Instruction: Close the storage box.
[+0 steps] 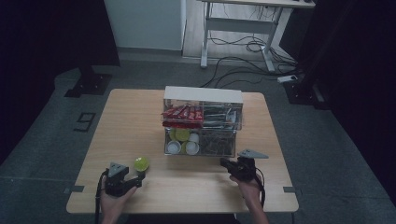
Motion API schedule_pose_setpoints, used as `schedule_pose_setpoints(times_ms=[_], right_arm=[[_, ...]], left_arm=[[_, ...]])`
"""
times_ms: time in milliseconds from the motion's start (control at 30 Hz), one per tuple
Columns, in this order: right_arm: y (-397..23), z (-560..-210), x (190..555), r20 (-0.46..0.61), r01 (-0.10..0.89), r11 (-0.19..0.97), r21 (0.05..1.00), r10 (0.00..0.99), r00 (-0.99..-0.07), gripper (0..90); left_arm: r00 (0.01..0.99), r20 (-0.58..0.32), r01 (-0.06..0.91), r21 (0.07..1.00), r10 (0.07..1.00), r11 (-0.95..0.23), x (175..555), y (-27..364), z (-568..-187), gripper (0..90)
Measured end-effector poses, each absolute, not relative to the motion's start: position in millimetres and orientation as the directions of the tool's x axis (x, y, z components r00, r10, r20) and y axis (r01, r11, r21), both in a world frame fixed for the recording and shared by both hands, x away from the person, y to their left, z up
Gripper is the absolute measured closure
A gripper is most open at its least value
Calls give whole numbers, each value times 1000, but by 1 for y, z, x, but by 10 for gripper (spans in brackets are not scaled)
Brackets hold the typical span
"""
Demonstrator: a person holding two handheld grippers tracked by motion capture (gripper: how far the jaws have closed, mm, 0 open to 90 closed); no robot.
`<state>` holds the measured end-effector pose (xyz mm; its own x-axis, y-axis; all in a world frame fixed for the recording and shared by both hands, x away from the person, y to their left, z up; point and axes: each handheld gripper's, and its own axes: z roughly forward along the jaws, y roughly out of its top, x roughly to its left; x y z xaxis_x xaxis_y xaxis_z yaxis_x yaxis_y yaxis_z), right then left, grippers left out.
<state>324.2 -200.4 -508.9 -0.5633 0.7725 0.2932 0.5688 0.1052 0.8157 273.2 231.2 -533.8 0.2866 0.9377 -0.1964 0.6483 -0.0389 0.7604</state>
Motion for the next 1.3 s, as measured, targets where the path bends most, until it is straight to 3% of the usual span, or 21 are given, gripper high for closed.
schedule_pose_setpoints(times_ms=[500, 633, 667, 867, 1100, 1300], right_arm=[[-203, -500, 317, 253, 484, 77, 872, 774, -580, 839], [-203, -501, 313, 221, 458, 103, 883, 770, -599, 775], [-204, -501, 310, 191, 440, 116, 891, 782, -593, 678], [-210, -505, 297, 188, 421, 103, 901, 783, -593, 521], [-217, -516, 283, 171, 416, 111, 903, 794, -583, 460], [-238, -531, 273, 184, 473, 96, 876, 840, -511, 445]], left_arm=[[301, -199, 653, 756, 933, -50, 273, 228, -535, 258], [302, -204, 655, 754, 931, -47, 273, 228, -536, 258], [303, -206, 657, 752, 930, -48, 273, 228, -536, 258], [306, -211, 660, 750, 928, -47, 273, 228, -536, 258], [315, -213, 658, 751, 925, -51, 273, 226, -537, 257], [323, -210, 656, 753, 923, -58, 274, 226, -536, 258]])
